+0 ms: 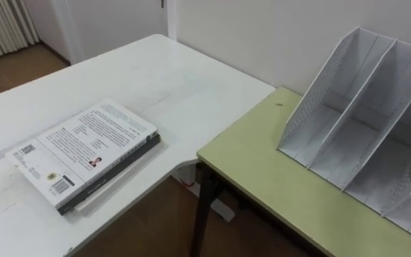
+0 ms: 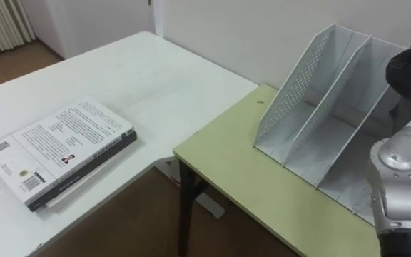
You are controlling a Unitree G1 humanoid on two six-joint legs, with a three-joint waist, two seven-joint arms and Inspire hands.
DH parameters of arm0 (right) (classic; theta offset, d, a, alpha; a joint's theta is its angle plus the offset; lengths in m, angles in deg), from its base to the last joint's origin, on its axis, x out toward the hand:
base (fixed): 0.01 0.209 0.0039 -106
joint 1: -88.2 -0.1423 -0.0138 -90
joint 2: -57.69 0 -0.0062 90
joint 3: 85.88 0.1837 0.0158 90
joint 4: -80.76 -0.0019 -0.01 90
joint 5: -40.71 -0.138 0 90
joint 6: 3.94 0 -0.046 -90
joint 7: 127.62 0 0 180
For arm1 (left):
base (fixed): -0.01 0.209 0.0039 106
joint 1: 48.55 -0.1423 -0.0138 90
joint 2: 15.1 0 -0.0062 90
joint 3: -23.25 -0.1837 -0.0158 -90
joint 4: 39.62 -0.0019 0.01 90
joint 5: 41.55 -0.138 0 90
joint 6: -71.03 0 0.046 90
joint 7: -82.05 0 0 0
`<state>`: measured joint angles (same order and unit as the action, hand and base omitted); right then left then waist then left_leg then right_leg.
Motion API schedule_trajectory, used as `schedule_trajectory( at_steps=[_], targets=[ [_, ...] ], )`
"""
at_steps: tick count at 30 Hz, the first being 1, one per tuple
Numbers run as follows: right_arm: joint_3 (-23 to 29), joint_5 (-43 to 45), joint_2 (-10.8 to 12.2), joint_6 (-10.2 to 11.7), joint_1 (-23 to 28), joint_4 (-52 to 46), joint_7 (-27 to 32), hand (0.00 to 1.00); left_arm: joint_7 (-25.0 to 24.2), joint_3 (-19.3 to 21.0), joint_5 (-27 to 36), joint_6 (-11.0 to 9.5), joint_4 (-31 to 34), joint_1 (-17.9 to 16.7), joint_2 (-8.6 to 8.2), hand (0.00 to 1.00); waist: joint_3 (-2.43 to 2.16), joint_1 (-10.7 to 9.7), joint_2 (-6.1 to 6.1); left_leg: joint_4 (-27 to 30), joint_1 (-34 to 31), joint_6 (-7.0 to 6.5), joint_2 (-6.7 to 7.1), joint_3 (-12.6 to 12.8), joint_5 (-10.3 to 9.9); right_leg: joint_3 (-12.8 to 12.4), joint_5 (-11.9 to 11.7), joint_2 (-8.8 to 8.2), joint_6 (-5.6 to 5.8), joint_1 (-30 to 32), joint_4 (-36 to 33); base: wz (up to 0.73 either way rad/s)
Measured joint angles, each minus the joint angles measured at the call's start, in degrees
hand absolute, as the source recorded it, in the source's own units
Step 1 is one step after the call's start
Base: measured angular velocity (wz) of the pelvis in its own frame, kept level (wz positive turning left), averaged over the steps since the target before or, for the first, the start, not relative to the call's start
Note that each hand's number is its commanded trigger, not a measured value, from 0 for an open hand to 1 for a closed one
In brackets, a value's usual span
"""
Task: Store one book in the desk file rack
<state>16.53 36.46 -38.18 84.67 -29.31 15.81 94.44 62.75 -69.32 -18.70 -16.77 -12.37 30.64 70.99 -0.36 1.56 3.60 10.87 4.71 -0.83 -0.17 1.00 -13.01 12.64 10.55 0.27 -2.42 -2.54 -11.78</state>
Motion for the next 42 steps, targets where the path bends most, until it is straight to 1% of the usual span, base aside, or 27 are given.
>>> schedule_trajectory(
  at_steps=[4,6,9,12,14,17,20,21,22,23,24,25,27,29,32,36,42],
  targets=[
    [-0.5,-0.2,-1.3,0.0,-0.6,5.5,-1.4,1.00,0.0,0.0,0.0,0.4,0.3,0.0,0.01,0.00,0.13,0.2,0.01,0.0,0.1,0.00,0.03,0.0,0.0,0.1,0.0,-0.07,0.01,-0.4,0.0,0.00],
    [-0.6,-0.4,-1.7,0.0,-0.7,5.6,-1.7,1.00,0.0,0.1,0.0,0.6,0.6,0.0,0.01,0.00,0.19,0.4,-0.07,0.0,0.1,-0.01,0.05,0.0,0.0,0.1,0.0,-0.10,0.01,-0.3,0.0,0.00],
    [-0.6,-1.4,-1.9,0.0,-0.7,5.7,-2.3,1.00,-0.1,0.6,-0.1,1.4,0.9,0.0,0.01,0.00,0.20,0.4,-0.02,0.1,0.1,-0.02,0.07,0.1,0.0,0.1,0.0,-0.11,0.02,-0.3,0.1,0.00],
    [-0.6,-3.8,-2.2,0.0,-0.7,5.7,-2.2,1.00,0.0,0.9,-0.1,1.9,0.9,0.0,0.04,0.00,0.13,0.4,0.07,0.1,0.3,-0.02,0.08,0.1,0.0,0.2,0.0,-0.13,0.02,-0.4,0.1,0.00],
    [-0.6,-6.8,-2.8,0.0,-0.7,5.7,-2.2,1.00,0.2,1.3,-0.1,2.7,1.1,0.0,0.11,0.00,0.09,0.4,0.11,0.1,0.3,-0.02,0.08,0.0,0.0,0.2,0.0,-0.12,0.02,-0.5,0.2,0.00],
    [-0.6,-10.7,-3.2,0.1,-0.8,5.7,-2.1,1.00,0.5,1.3,-0.5,3.3,1.7,-0.1,0.29,0.00,0.06,0.5,0.14,0.4,0.4,-0.02,0.06,0.0,0.0,0.2,0.0,-0.10,0.01,-0.6,0.2,0.00],
    [-0.7,-11.4,-3.2,0.1,-0.8,5.9,-2.1,1.00,0.8,1.3,-1.9,3.8,2.8,-0.2,0.42,0.00,0.03,0.6,0.04,0.5,0.3,-0.02,0.04,0.0,0.0,0.1,-0.1,-0.07,-0.04,-0.6,0.2,0.00],
    [-0.7,-11.4,-3.3,0.2,-0.8,6.1,-2.1,0.96,1.1,1.3,-2.7,3.8,3.3,-0.2,0.42,0.00,0.05,0.6,-0.16,0.5,0.3,-0.02,0.04,0.1,0.0,0.1,-0.1,-0.07,-0.04,-0.6,0.2,0.00],
    [-0.7,-11.4,-3.3,0.3,-0.8,6.2,-2.1,0.06,1.2,1.3,-3.3,3.8,3.5,-0.2,0.42,0.00,0.00,0.6,-0.23,0.6,0.3,-0.02,0.04,0.1,0.0,0.1,-0.2,-0.08,-0.02,-0.6,0.2,0.00],
    [-0.8,-12.1,-3.3,0.6,-0.8,6.5,-2.1,0.00,1.4,1.4,-3.4,3.9,3.5,-0.2,0.43,0.00,0.00,0.6,-0.43,0.6,0.3,-0.02,0.05,0.1,0.0,0.0,-0.2,-0.08,-0.02,-0.7,0.2,0.00],
    [-0.8,-12.6,-3.3,0.9,-0.8,6.8,-2.1,0.00,1.4,1.4,-3.4,4.0,3.5,-0.2,0.46,0.00,-0.02,0.6,-0.48,0.7,0.4,-0.02,0.05,0.1,0.0,0.0,-0.2,-0.08,-0.01,-0.8,0.2,0.00],
    [-0.8,-13.5,-3.3,1.6,-0.9,7.5,-2.1,0.00,1.6,1.4,-3.4,4.1,3.5,-0.3,0.63,0.00,-0.03,0.7,-0.65,0.7,0.5,-0.02,0.04,0.1,0.0,0.0,-0.3,-0.08,-0.02,-0.9,0.2,0.00],
    [-0.9,-14.1,-3.3,1.9,-1.1,8.6,-2.1,0.00,1.9,1.4,-3.4,4.1,3.4,-0.4,1.00,0.00,-0.01,0.7,-0.67,0.7,0.8,-0.02,0.04,0.1,0.0,0.0,-0.3,-0.06,-0.01,-1.5,0.3,0.00],
    [-0.9,-15.5,-3.3,2.8,-1.3,9.7,-2.1,0.00,2.5,1.7,-3.4,4.1,3.4,-0.7,1.31,0.00,-0.12,0.7,-0.76,0.7,1.0,-0.02,0.05,0.1,0.0,-0.1,-0.3,-0.06,0.03,-1.9,0.5,0.00],
    [-0.9,-18.1,-3.3,3.4,-1.4,10.1,-2.1,0.00,2.9,1.9,-3.2,4.1,3.4,-1.0,1.31,0.00,-0.23,0.5,-0.97,0.8,1.0,-0.03,0.02,0.1,0.0,0.0,-0.7,0.01,0.14,-2.5,1.3,0.05],
    [-0.9,-20.4,-3.3,3.8,-1.5,10.1,-2.1,0.00,4.0,1.9,-3.2,4.1,3.4,-1.0,1.31,0.00,-0.25,0.5,-1.04,0.9,1.1,-0.07,0.04,0.1,0.0,0.0,-0.8,-0.02,0.20,-2.6,1.2,0.01],
    [-1.6,-20.6,-3.3,4.0,-1.5,10.1,-2.0,0.00,5.4,1.9,-3.2,4.1,3.1,-1.2,1.37,0.00,-0.16,0.5,-1.51,0.6,1.9,-0.08,0.03,0.2,0.0,-0.1,-0.8,-0.03,0.20,-3.2,1.2,0.00]
  ],
)
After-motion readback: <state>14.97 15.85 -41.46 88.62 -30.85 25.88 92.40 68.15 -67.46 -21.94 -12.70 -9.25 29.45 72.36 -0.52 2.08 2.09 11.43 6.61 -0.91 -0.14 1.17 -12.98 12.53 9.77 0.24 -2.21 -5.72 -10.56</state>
